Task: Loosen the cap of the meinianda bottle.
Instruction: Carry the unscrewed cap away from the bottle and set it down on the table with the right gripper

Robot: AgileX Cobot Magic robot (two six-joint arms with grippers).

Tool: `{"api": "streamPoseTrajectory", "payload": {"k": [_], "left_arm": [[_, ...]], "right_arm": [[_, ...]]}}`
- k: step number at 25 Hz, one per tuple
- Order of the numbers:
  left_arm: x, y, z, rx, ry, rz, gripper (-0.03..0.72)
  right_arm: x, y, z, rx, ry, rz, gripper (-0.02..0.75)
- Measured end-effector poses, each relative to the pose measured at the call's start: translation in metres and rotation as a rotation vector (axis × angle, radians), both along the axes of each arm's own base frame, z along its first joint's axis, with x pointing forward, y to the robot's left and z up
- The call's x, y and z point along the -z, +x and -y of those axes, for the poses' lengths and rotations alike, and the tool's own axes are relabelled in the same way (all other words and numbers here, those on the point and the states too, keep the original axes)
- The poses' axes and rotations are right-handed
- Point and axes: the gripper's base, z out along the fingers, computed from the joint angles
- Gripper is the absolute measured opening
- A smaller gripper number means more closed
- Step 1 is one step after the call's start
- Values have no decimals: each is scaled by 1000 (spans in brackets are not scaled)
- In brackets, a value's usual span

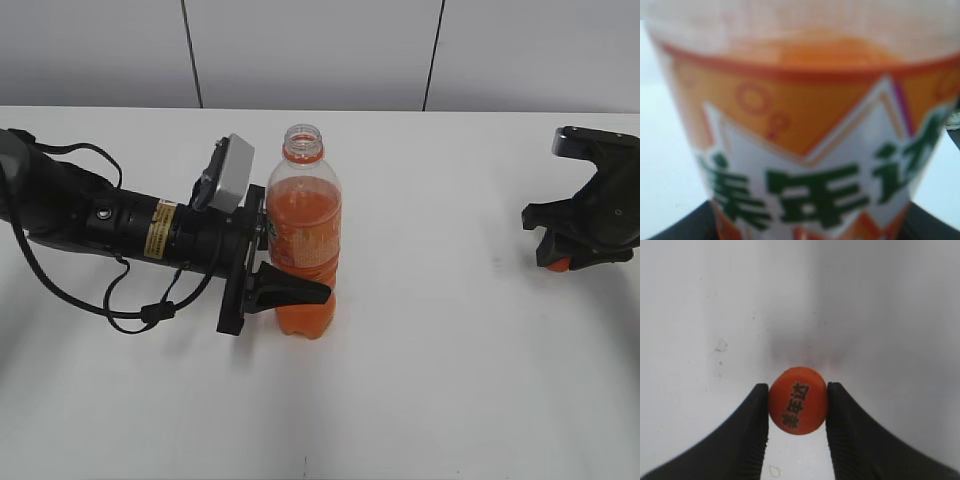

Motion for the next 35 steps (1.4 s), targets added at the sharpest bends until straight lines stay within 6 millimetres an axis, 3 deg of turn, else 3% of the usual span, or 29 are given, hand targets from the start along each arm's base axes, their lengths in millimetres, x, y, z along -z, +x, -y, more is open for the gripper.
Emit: {"api": "streamPoseTrajectory", "payload": {"k": [21,28,35], "left_arm": [[0,0,0,0,0,0,400],[0,0,0,0,0,0,400],[0,0,0,0,0,0,400]], "right_arm": [[1,-4,-1,-2,9,-41,293],[1,-4,-1,5,12,-49,459],[1,-4,-1,18,21,-50,480]]}}
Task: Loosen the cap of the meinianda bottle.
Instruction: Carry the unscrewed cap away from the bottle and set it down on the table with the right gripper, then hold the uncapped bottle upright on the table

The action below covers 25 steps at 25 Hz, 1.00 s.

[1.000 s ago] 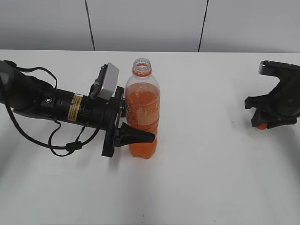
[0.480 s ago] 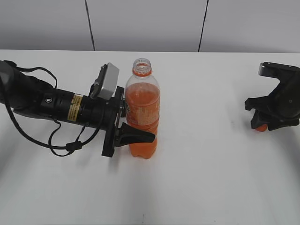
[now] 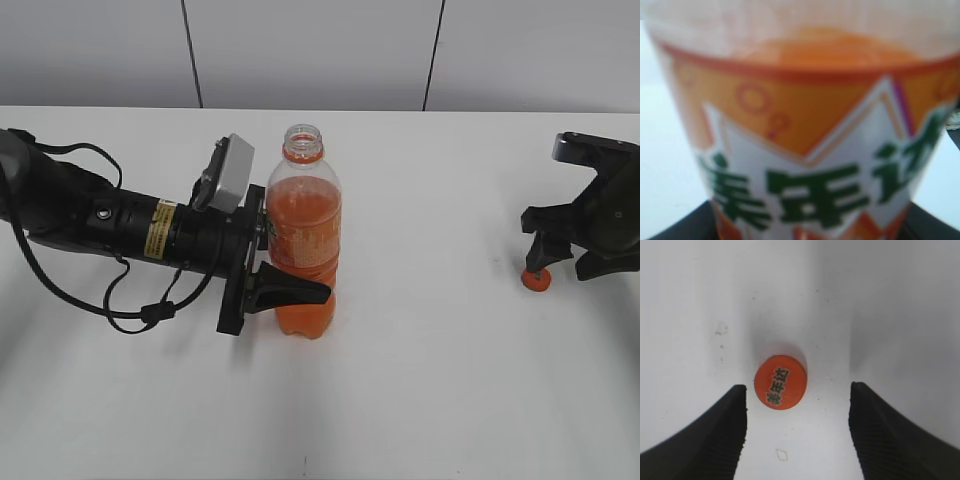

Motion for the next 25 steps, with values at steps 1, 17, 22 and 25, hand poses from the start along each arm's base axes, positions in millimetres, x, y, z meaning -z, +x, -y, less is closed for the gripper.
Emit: {"api": "streamPoseTrajectory", "payload": {"k": [1,17,22,25], "left_arm": [[0,0,0,0,0,0,400],[-11,0,1,-10,-46,-22,550],[-28,0,2,-9,-75,15,594],[-43,0,2,-9,-87,53,594]], "right_arm": [[0,0,0,7,6,0,480],[-13,8,-4,8,43,-31,480],[-13,8,-4,7,44,-36,480],[-13,8,-4,7,44,-38,480]]}}
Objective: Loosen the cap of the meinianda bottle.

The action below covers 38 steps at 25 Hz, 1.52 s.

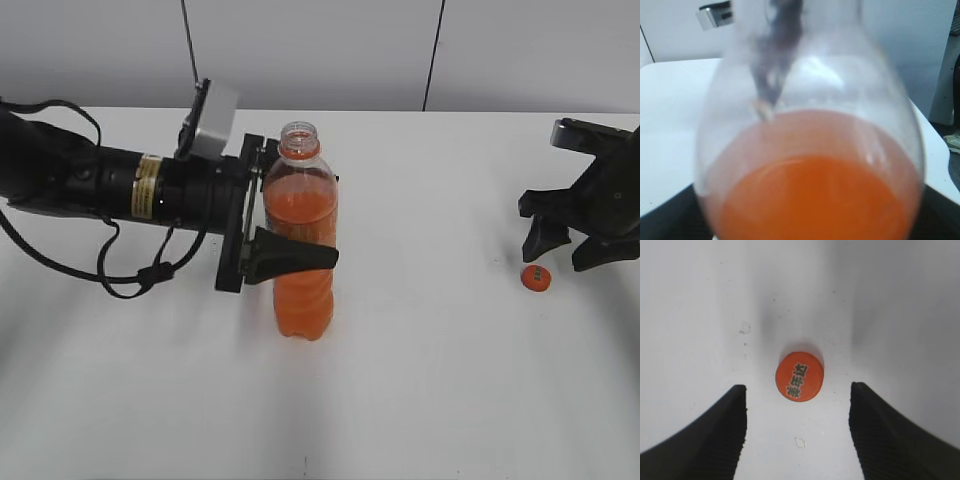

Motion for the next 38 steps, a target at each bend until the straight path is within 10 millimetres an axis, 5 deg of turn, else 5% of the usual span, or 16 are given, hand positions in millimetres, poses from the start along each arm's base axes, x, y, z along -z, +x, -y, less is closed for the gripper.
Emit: {"api": "streamPoseTrajectory", "payload": {"k": [8,20,26,31,38], "left_arm": [[-54,-6,-2,-8,-49,109,587],[-130,-24,-9,-85,-126,204,587],[-162,-19,-25,-391,13,290,587],[-193,-11,-55,-811,76,320,587],[-183,0,-112,-1420,368,191,587]], "right_arm": [[-11,-1,-1,-13,11,-18,480],[-127,-3,-2,-46,15,260,480],[-161,-19,0,-58,-10,362,480],[-177,-28,1,-61,-18,412,480],[-189,-35,2,-61,-18,446,480]]}}
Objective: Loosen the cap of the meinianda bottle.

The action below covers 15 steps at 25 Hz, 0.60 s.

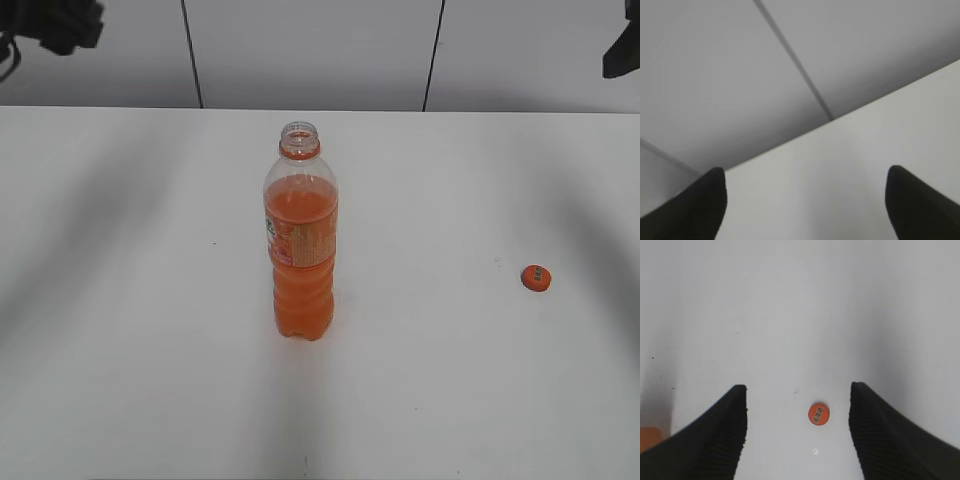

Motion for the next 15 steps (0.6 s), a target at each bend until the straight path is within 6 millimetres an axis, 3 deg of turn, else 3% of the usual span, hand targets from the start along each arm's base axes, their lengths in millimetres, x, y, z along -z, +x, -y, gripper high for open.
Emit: {"api": "streamPoseTrajectory", "payload": {"k": [4,8,15], "left_arm": [[11,-6,-16,-226,-90,-126,582],[21,-13,-10,-264,-259,-272,560],[27,-11,-12,-353,-306,-551,540]], "right_arm": [[-4,-4,0,-2,-1,6,480],[-6,-8,1,-16,-27,-8,480],[1,-18,9,-55,-155,-136,480]]}}
